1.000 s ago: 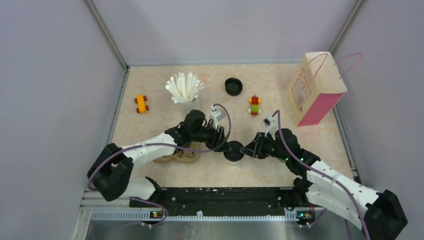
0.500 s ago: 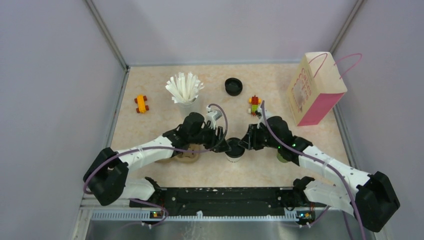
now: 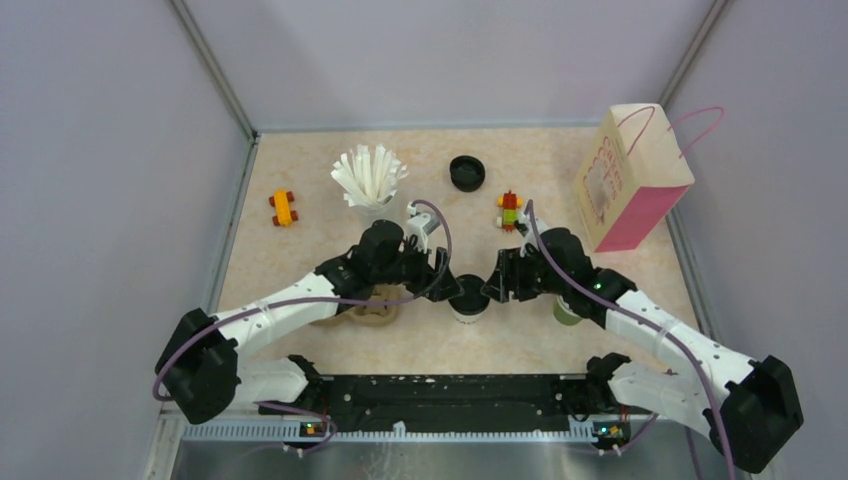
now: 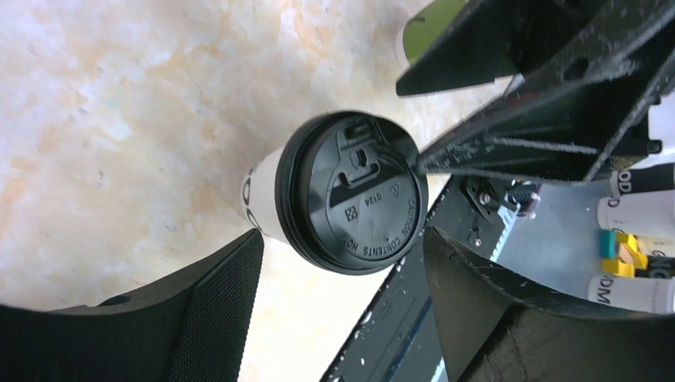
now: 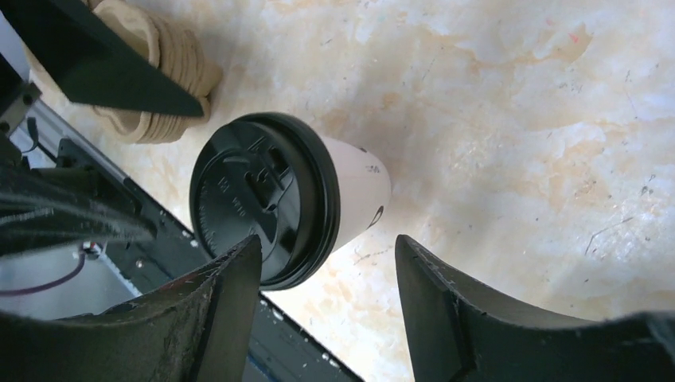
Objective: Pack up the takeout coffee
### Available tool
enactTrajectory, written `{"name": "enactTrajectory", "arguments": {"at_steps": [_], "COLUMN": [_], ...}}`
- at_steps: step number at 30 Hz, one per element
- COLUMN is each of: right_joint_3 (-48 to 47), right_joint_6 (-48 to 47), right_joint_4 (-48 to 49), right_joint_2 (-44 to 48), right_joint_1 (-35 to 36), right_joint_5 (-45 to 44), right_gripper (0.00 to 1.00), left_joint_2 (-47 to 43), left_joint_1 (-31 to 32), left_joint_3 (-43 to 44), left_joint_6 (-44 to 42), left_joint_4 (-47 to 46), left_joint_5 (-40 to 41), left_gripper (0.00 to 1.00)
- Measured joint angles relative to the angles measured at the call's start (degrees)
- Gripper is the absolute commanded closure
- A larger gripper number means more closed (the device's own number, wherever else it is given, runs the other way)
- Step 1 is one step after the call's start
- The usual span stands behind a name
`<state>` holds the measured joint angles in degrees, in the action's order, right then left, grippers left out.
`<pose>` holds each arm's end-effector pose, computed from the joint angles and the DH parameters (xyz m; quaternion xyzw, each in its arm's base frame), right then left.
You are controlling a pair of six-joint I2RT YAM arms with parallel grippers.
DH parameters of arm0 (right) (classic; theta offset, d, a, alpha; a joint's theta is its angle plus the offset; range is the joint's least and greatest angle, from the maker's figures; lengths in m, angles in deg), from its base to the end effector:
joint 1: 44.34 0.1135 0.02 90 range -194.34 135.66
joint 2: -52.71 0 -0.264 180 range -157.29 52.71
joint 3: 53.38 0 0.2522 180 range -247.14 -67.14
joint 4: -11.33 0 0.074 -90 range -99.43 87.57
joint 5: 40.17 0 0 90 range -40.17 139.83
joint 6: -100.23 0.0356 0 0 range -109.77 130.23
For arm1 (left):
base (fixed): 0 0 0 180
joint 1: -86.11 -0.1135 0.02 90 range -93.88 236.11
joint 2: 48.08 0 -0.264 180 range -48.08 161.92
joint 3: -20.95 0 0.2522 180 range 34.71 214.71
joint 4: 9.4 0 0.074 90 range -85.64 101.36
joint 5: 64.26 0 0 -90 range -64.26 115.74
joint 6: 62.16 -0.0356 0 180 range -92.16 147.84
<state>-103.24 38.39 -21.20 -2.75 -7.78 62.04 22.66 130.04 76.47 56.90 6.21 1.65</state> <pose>0.1617 0.1293 0.2392 -0.1119 0.8884 0.3135 0.3161 0.1827 -0.1962 0.2419 0.2122 0.8300 -0.4331 0.2802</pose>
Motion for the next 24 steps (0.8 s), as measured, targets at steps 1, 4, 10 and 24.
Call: {"name": "enactTrajectory", "arguments": {"at_steps": [1, 4, 10, 24], "right_joint_3": [-0.15, -0.42, -0.31, -0.31], "right_joint_6": [0.00, 0.42, 3.39, 9.60], "right_joint_4": [-0.52, -1.73, -1.05, -2.97], "right_joint_2": [0.42, 1.97, 3.26, 3.65], "right_joint_1": [0.00, 0.00, 0.00, 0.00], "right_joint_5": [0.33, 2.38, 7.52, 10.86], "right_gripper": [0.38, 0.39, 0.53, 0.63], "left_joint_2": [-0.09, -0.09, 2.58, 8.24], "left_joint_1": [0.00, 0.00, 0.00, -1.05], "left_joint_3": [0.48, 2.14, 4.68, 5.81], "left_joint_6": [-0.46, -2.05, -4.81, -8.15], "left_joint_4": [0.28, 1.07, 2.43, 2.89], "left_joint_5": [0.55, 2.25, 3.19, 3.28], "left_gripper": [0.21, 0.24, 0.31, 0.36]}}
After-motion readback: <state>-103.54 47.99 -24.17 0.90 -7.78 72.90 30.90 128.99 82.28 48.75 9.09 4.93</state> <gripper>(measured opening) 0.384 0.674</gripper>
